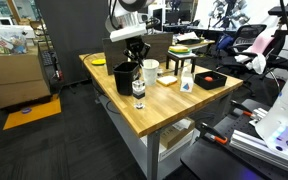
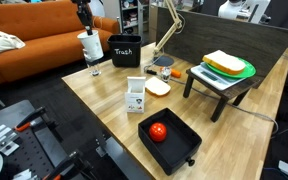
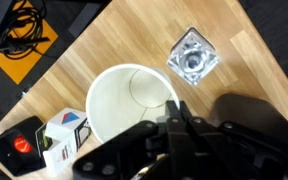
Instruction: Take the white cup from the black bin and put it on the table
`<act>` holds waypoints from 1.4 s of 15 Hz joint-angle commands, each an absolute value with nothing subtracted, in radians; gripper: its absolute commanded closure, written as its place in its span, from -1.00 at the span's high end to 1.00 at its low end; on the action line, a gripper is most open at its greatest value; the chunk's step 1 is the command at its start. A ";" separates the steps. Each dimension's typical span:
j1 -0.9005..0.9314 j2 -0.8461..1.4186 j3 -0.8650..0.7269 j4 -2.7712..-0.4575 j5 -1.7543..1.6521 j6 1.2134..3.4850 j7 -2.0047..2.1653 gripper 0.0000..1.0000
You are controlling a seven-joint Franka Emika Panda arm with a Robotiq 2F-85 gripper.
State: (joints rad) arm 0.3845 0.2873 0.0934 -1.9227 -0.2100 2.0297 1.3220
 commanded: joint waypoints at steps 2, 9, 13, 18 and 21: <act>0.322 0.255 0.110 -2.089 -0.116 2.173 1.372 -0.98; 0.287 0.298 0.104 -2.199 -0.026 2.362 1.358 -0.73; 0.273 0.276 0.098 -2.232 -0.017 2.337 1.347 -0.02; 0.275 0.281 0.095 -2.220 -0.036 2.336 1.361 0.10; 0.275 0.280 0.096 -2.224 -0.035 2.336 1.361 0.10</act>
